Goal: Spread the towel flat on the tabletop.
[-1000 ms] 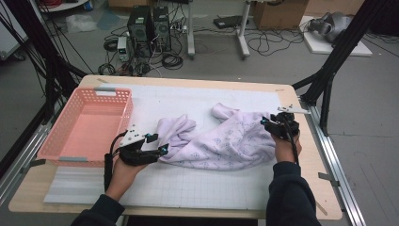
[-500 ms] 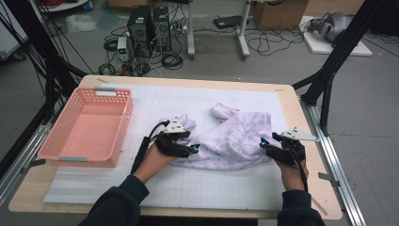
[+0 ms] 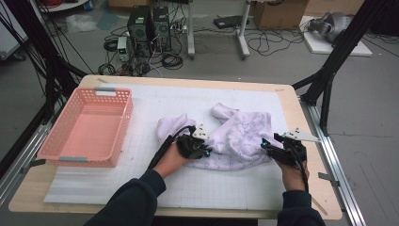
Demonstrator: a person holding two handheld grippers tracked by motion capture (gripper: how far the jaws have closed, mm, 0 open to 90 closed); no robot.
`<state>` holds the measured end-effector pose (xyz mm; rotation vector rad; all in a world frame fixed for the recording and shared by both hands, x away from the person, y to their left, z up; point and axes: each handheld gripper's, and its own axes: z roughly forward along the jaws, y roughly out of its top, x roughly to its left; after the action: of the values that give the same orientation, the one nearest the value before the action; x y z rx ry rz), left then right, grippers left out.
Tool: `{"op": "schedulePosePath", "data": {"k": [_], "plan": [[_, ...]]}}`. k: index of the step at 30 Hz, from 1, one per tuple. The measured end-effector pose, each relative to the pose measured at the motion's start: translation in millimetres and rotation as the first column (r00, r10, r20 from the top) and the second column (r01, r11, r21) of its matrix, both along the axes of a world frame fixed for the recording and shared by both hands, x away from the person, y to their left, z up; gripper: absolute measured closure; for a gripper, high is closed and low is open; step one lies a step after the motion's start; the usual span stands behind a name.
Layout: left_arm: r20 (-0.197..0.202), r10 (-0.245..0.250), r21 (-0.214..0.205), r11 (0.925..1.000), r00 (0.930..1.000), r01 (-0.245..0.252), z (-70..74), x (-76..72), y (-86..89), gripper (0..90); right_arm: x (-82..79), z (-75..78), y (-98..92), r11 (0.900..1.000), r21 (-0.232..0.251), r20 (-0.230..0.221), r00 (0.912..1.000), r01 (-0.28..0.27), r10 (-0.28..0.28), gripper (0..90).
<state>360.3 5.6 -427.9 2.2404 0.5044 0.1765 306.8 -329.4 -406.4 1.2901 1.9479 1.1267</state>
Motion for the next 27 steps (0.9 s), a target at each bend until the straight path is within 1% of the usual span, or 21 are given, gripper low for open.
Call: {"op": "schedulePosePath", "data": {"k": [1,2,3,4,5,6,7,9,10,11,13,14,16,18,19,20,22,23,25,26,27], "plan": [[-0.025,0.017,-0.058,0.9981,0.9996,-0.018,2.3,2.4,2.8,81.4,0.2,0.1,0.5,1.0000,-0.002,0.002,1.0000,-0.003,0.003,43.3],[-0.043,0.024,-0.115,0.9929,0.9988,-0.029,5.2,5.6,7.1,81.5,0.3,0.1,1.0,1.0000,-0.002,0.002,1.0000,-0.002,0.002,43.2],[-0.059,0.032,-0.178,0.9831,0.9977,-0.042,7.6,8.8,11.3,81.6,0.4,0.1,1.5,1.0000,-0.001,0.000,1.0000,-0.001,0.001,43.2],[-0.069,0.049,-0.225,0.9722,0.9964,-0.064,9.7,11.9,15.5,81.7,0.7,0.1,1.8,1.0000,0.002,0.000,1.0000,-0.002,0.002,43.1],[-0.076,0.066,-0.246,0.9658,0.9949,-0.083,12.0,15.4,18.8,81.7,1.0,0.1,2.1,1.0000,0.005,0.001,1.0000,-0.001,0.001,42.7],[-0.073,0.078,-0.238,0.9666,0.9942,-0.094,15.1,19.4,20.4,81.7,1.2,0.2,2.6,1.0000,0.004,0.002,1.0000,0.002,-0.002,42.4],[-0.062,0.094,-0.239,0.9653,0.9937,-0.106,18.4,23.7,21.3,81.8,1.7,0.4,3.2,1.0000,0.008,0.007,1.0000,0.002,-0.002,42.4],[-0.047,0.139,-0.230,0.9621,0.9892,-0.146,26.5,32.9,20.7,81.7,2.2,0.6,5.8,0.9999,0.011,0.010,0.9999,-0.003,0.003,42.2],[-0.035,0.160,-0.214,0.9630,0.9865,-0.164,30.7,37.7,18.8,81.8,2.7,0.6,7.4,0.9999,0.012,0.016,0.9998,-0.010,0.010,42.2],[-0.009,0.180,-0.195,0.9644,0.9836,-0.178,34.4,42.9,17.1,81.8,3.1,0.5,9.1,0.9998,0.010,0.019,0.9996,-0.019,0.019,42.2],[0.003,0.223,-0.169,0.9610,0.9749,-0.219,40.5,53.7,14.4,81.9,3.2,0.7,11.8,0.9993,0.009,0.032,0.9988,-0.037,0.037,42.1],[0.008,0.246,-0.167,0.9562,0.9693,-0.241,42.6,58.5,13.5,81.9,2.3,1.0,13.3,0.9988,0.018,0.042,0.9981,-0.045,0.045,42.2],[0.000,0.282,-0.173,0.9451,0.9595,-0.278,45.9,67.6,12.3,82.0,-0.5,1.0,15.7,0.9971,0.030,0.075,0.9950,-0.069,0.067,43.2],[-0.002,0.298,-0.179,0.9388,0.9544,-0.294,49.0,73.3,11.5,82.0,-2.1,-0.9,20.1,0.9939,0.040,0.079,0.9919,-0.103,0.100,43.5],[-0.010,0.307,-0.195,0.9328,0.9516,-0.303,50.0,74.7,11.2,82.0,-2.3,-2.2,23.6,0.9913,0.030,0.078,0.9891,-0.128,0.125,44.1],[-0.013,0.309,-0.203,0.9304,0.9509,-0.305,50.5,75.5,11.2,82.0,-3.0,-3.8,28.1,0.9884,0.022,0.068,0.9866,-0.150,0.148,44.3],[-0.015,0.311,-0.202,0.9298,0.9502,-0.308,51.6,75.6,11.0,82.0,-2.5,-7.8,35.9,0.9810,0.017,0.056,0.9798,-0.193,0.192,44.1],[-0.018,0.309,-0.205,0.9296,0.9508,-0.306,51.5,74.9,10.5,82.0,-0.7,-11.8,42.3,0.9742,0.003,0.041,0.9734,-0.226,0.225,43.3],[-0.016,0.299,-0.194,0.9350,0.9540,-0.297,52.6,73.4,10.6,82.0,2.2,-20.5,54.0,0.9619,-0.036,-0.007,0.9625,-0.271,0.271,42.9],[-0.018,0.291,-0.195,0.9374,0.9567,-0.288,53.4,72.4,10.7,82.0,4.6,-25.9,59.3,0.9570,-0.061,-0.032,0.9589,-0.284,0.282,42.4],[-0.018,0.283,-0.194,0.9399,0.9589,-0.281,54.7,70.8,10.5,82.0,7.4,-31.2,63.8,0.9532,-0.073,-0.069,0.9549,-0.294,0.289,42.0]]}}
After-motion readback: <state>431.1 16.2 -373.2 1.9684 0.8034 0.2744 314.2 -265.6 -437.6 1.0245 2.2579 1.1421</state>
